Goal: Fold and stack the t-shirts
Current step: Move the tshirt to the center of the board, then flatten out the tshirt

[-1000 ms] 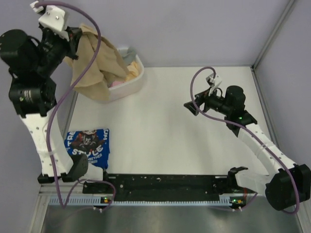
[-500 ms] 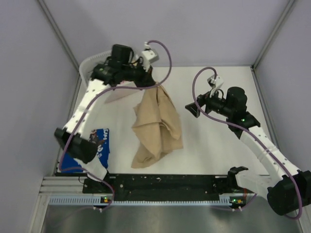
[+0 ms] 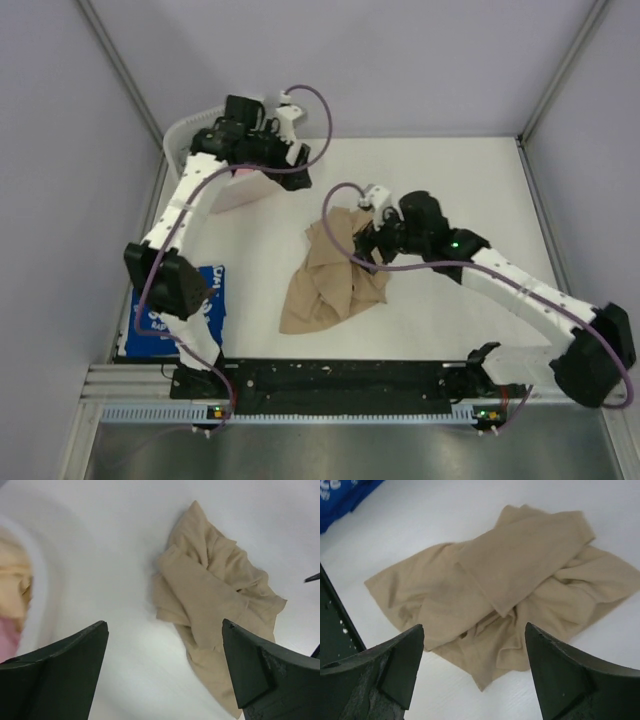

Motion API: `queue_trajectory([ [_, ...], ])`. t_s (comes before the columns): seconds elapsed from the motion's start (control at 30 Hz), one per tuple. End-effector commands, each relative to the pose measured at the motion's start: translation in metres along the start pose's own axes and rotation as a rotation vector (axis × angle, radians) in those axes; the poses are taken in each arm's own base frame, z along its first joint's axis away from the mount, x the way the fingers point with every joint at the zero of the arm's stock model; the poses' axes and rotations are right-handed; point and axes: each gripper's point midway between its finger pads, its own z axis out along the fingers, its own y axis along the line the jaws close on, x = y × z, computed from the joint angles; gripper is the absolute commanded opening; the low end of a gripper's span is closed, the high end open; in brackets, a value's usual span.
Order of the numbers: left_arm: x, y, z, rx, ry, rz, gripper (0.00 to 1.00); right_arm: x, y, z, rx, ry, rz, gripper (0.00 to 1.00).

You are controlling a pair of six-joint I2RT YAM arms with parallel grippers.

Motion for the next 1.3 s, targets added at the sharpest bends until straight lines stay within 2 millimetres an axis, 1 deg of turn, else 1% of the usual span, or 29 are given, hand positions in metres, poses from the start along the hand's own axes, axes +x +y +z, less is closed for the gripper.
queue_trajectory([
  [0.0, -0.018, 0.018, -0.107, -0.207, -0.193, 0.019, 0.99, 0.051, 0.035, 0.056, -0.066, 0.252, -0.106, 0.79],
  [0.07, 0.002, 0.031, -0.129, -0.271, -0.189, -0.016, 0.99, 0.061, 0.049, 0.077, -0.069, 0.311, -0.122, 0.77],
  [0.13, 0.033, 0.041, -0.139, -0.331, -0.147, -0.043, 0.99, 0.069, 0.06, 0.094, -0.047, 0.354, -0.153, 0.75],
  [0.17, 0.044, 0.046, -0.145, -0.363, -0.133, -0.046, 0.99, 0.077, 0.061, 0.1, -0.016, 0.388, -0.182, 0.75],
  [0.2, 0.057, 0.047, -0.149, -0.381, -0.115, -0.053, 0.99, 0.084, 0.059, 0.105, 0.024, 0.422, -0.213, 0.75],
  [0.27, 0.077, 0.044, -0.153, -0.388, -0.085, -0.055, 0.99, 0.096, 0.062, 0.113, 0.054, 0.467, -0.23, 0.75],
  [0.33, 0.093, 0.039, -0.155, -0.388, -0.061, -0.056, 0.99, 0.112, 0.063, 0.118, 0.05, 0.513, -0.218, 0.69],
  [0.37, 0.101, 0.036, -0.154, -0.384, -0.044, -0.062, 0.99, 0.117, 0.062, 0.119, 0.056, 0.528, -0.209, 0.59],
  [0.4, 0.107, 0.033, -0.154, -0.379, -0.028, -0.062, 0.99, 0.12, 0.06, 0.118, 0.07, 0.539, -0.207, 0.42],
  [0.43, 0.113, 0.03, -0.154, -0.37, -0.011, -0.064, 0.99, 0.117, 0.057, 0.117, 0.091, 0.535, -0.203, 0.25],
  [0.47, 0.116, 0.027, -0.153, -0.356, 0.004, -0.064, 0.99, 0.111, 0.054, 0.115, 0.116, 0.518, -0.199, 0.05],
  [0.5, 0.121, 0.023, -0.152, -0.333, 0.021, -0.055, 0.99, 0.099, 0.052, 0.111, 0.136, 0.484, -0.195, 0.0],
  [0.53, 0.126, 0.017, -0.148, -0.298, 0.033, -0.06, 0.97, 0.089, 0.049, 0.107, 0.158, 0.459, -0.191, 0.0],
  [0.6, 0.137, 0.006, -0.138, -0.222, 0.047, -0.086, 0.96, 0.063, 0.041, 0.096, 0.192, 0.388, -0.168, 0.0],
  [0.63, 0.146, -0.001, -0.129, -0.178, 0.054, -0.115, 0.96, 0.045, 0.036, 0.086, 0.203, 0.336, -0.15, 0.0],
  [0.67, 0.155, -0.007, -0.118, -0.144, 0.066, -0.139, 0.96, 0.032, 0.032, 0.079, 0.213, 0.293, -0.1, 0.0],
  [0.73, 0.192, -0.028, -0.084, -0.054, 0.163, -0.141, 0.96, 0.009, 0.019, 0.061, 0.222, 0.213, -0.015, 0.0],
  [0.77, 0.206, -0.038, -0.07, -0.035, 0.223, -0.1, 0.99, -0.003, 0.013, 0.052, 0.217, 0.164, 0.027, 0.0],
  [0.8, 0.22, -0.048, -0.056, -0.027, 0.282, -0.056, 0.99, -0.01, 0.011, 0.044, 0.196, 0.127, 0.064, 0.0],
  [0.83, 0.229, -0.056, -0.044, -0.014, 0.311, -0.014, 0.99, -0.015, 0.006, 0.039, 0.182, 0.098, 0.099, 0.0],
  [0.87, 0.233, -0.065, -0.033, 0.005, 0.328, 0.022, 0.99, -0.019, -0.002, 0.033, 0.189, 0.07, 0.136, 0.0],
  [0.9, 0.236, -0.072, -0.023, 0.025, 0.338, 0.046, 0.99, -0.023, -0.003, 0.029, 0.165, 0.049, 0.165, 0.0],
  [0.93, 0.239, -0.077, -0.013, 0.037, 0.353, 0.07, 0.99, -0.025, -0.01, 0.025, 0.171, 0.036, 0.194, 0.0],
  [0.97, 0.24, -0.079, -0.004, 0.036, 0.366, 0.086, 0.99, -0.026, -0.018, 0.02, 0.185, 0.023, 0.227, 0.0],
  [1.07, 0.247, -0.082, 0.021, 0.024, 0.416, 0.128, 0.99, -0.033, -0.033, 0.009, 0.211, -0.029, 0.298, 0.0],
  [1.17, 0.269, -0.09, 0.042, -0.003, 0.528, 0.192, 0.99, -0.046, -0.056, -0.009, 0.256, -0.111, 0.37, 0.0],
  [1.27, 0.293, -0.085, 0.055, -0.041, 0.635, 0.214, 0.95, -0.062, -0.082, -0.033, 0.291, -0.198, 0.42, 0.0],
])
